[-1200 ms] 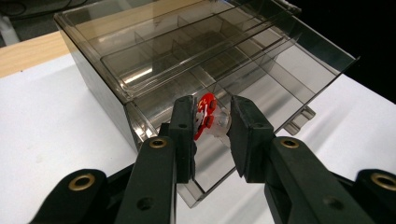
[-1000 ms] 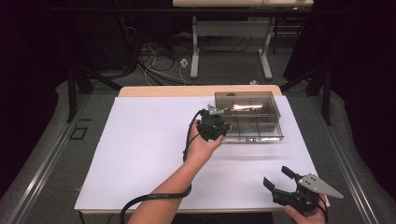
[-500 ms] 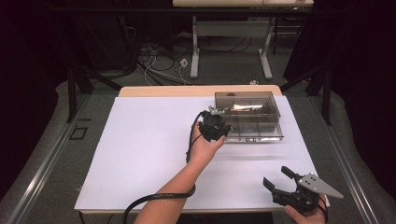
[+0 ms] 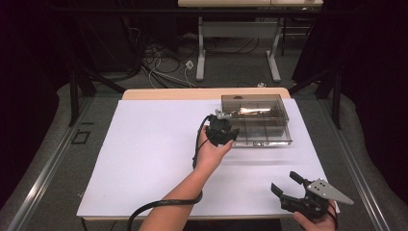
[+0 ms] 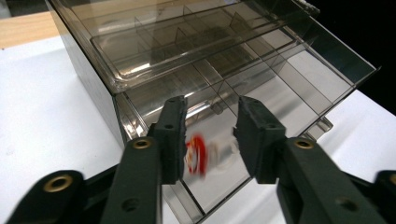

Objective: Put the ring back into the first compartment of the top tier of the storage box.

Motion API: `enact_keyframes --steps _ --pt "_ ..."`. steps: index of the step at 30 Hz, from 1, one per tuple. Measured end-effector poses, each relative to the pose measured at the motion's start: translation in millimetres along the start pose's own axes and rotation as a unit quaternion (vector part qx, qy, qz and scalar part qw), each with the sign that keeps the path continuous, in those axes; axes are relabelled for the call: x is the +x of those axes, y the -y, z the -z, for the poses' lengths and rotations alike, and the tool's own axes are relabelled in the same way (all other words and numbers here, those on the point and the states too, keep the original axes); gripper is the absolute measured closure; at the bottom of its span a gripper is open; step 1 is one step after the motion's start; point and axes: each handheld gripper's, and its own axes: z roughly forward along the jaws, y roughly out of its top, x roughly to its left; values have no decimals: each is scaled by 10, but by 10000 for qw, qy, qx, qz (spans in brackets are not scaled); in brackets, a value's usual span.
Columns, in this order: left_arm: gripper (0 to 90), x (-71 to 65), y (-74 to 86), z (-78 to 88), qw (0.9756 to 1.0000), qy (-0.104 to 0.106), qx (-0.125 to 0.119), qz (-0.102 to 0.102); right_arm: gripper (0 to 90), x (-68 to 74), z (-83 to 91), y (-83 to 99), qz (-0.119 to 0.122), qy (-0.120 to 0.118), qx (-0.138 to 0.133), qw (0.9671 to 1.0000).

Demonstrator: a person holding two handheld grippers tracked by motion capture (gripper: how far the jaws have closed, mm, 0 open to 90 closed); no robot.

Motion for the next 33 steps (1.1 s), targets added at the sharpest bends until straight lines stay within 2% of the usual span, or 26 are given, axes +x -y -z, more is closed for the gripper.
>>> enact_keyframes --steps 4,6,12,18,23,33 --pt "593 -2 -4 9 10000 -9 16 -32 152 0 2 -1 -2 17 -12 10000" --pt "573 -15 -3 11 10000 -15 -51 -8 152 3 5 -1 -23 8 13 10000" --pt "506 -40 -12 29 9998 10 -157 -137 152 -11 3 1 8 23 9 10000" --pt "463 -41 -24 27 9995 1 -228 -206 152 -27 4 5 -65 53 -3 10000" --pt "447 -12 -37 44 9994 170 -284 -42 152 -36 0 8 -74 54 -1 10000" --pt "370 36 -74 180 9985 328 -386 -208 152 -35 0 8 -76 58 -1 10000"
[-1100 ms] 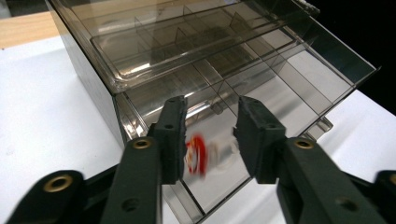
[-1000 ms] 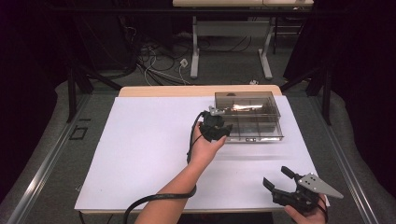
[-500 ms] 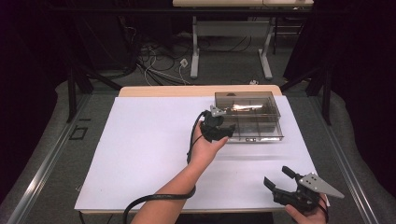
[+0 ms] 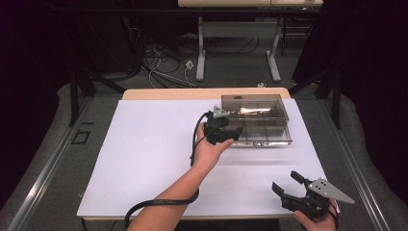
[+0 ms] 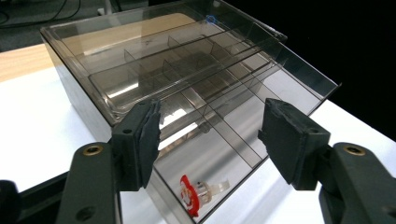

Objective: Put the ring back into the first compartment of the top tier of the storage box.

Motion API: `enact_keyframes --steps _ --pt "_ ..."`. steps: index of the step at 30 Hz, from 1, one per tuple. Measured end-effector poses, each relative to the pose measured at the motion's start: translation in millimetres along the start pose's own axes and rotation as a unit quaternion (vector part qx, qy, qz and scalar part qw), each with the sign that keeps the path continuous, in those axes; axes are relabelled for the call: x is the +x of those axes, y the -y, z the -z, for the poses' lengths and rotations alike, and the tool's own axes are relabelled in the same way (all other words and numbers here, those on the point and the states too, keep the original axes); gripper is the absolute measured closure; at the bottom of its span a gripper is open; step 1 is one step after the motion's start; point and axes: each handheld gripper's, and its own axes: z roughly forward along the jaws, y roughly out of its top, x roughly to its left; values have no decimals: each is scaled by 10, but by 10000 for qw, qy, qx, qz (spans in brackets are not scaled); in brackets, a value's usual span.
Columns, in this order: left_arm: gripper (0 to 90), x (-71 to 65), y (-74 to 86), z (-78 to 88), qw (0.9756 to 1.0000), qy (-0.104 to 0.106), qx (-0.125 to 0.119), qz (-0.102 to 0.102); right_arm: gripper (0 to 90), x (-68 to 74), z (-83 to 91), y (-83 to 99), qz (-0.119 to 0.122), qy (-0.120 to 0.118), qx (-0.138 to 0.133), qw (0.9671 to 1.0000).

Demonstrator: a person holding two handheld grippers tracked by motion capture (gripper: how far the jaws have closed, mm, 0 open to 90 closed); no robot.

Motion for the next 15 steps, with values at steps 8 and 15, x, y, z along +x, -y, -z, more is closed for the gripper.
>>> enact_keyframes --steps 8,15 --pt "351 59 -8 187 9999 74 -18 -125 152 3 -14 -2 26 5 25 10000" --pt "312 63 -2 380 9998 102 -72 -164 152 29 -30 -8 118 -10 20 9999"
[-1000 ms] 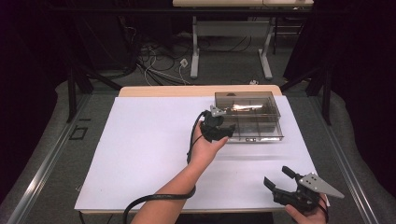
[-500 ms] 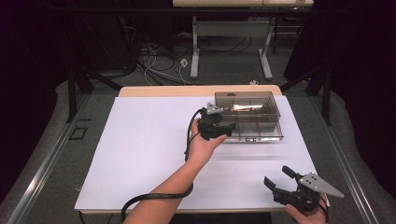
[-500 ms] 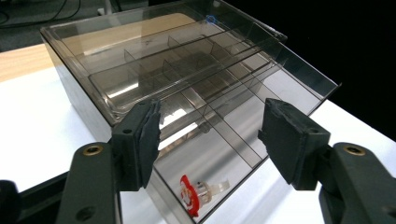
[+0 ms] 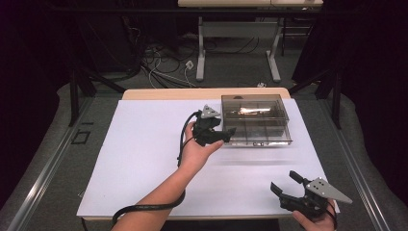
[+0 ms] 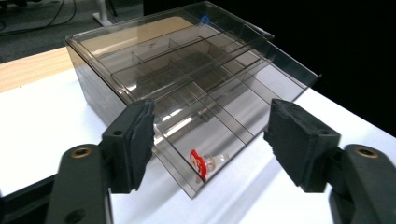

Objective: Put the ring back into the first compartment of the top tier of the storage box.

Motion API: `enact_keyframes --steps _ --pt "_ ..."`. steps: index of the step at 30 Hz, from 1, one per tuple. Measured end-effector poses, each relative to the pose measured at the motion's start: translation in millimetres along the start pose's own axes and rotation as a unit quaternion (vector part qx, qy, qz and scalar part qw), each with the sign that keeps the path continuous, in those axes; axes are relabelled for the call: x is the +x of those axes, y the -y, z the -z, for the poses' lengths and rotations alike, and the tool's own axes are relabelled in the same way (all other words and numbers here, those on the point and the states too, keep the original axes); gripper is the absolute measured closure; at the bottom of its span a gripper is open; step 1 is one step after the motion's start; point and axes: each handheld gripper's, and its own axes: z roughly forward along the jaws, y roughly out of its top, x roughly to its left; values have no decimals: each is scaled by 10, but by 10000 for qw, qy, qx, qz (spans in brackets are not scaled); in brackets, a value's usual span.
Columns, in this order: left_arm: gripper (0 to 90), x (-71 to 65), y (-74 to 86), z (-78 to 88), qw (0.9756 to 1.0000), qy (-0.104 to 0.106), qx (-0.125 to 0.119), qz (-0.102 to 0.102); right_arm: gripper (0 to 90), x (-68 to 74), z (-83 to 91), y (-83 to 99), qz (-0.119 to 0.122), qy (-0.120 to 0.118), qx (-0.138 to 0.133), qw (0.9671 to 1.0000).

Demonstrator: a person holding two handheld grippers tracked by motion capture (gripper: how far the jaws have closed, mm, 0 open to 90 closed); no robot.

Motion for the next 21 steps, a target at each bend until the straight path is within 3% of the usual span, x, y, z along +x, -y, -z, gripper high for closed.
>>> enact_keyframes --steps 15,18,21 --pt "121 43 131 366 9997 17 69 -220 150 -2 2 0 -1 -6 17 10000" --pt "89 61 185 445 9999 57 28 -125 151 -1 1 0 1 -3 13 10000" --pt "53 80 225 531 9998 26 41 -179 151 0 0 2 3 2 -13 10000"
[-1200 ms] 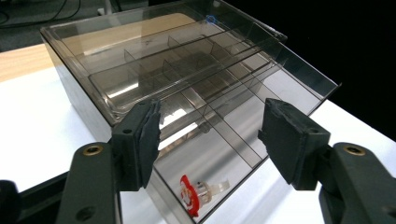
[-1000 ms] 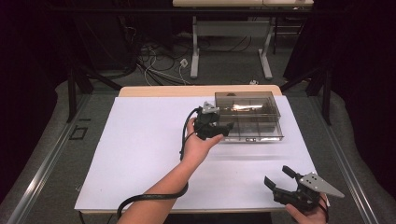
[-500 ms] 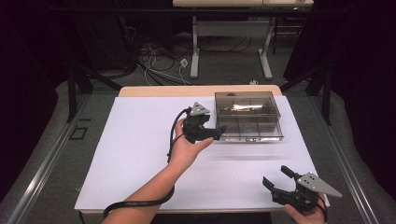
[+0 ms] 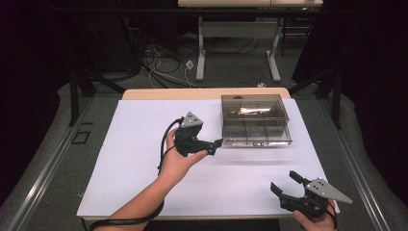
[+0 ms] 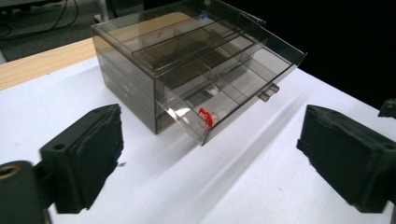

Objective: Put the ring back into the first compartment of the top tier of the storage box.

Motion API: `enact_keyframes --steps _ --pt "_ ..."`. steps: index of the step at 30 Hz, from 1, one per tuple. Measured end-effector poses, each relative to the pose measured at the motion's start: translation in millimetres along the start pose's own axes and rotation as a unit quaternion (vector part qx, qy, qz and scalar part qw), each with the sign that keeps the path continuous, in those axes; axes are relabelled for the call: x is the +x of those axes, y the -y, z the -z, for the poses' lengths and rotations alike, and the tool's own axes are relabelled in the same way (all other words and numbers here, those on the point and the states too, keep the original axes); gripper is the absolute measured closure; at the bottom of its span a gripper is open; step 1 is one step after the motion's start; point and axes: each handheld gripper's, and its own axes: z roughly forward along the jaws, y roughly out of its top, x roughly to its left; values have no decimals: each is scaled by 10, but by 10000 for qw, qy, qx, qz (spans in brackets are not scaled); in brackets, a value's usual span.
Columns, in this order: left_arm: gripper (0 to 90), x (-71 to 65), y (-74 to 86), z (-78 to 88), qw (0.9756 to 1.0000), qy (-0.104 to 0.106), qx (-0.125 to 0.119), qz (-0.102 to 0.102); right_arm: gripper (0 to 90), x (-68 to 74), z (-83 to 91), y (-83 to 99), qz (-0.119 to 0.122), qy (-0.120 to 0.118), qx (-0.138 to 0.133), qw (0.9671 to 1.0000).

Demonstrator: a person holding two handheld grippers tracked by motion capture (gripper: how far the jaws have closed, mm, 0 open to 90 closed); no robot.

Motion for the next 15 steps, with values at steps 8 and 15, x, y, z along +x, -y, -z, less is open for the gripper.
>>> enact_keyframes --steps 8,15 --pt "7 88 157 308 9997 53 -220 31 150 -3 6 0 -29 25 18 10000" --pt "7 221 371 571 9992 15 -399 86 150 -1 2 3 -19 41 -8 10000"
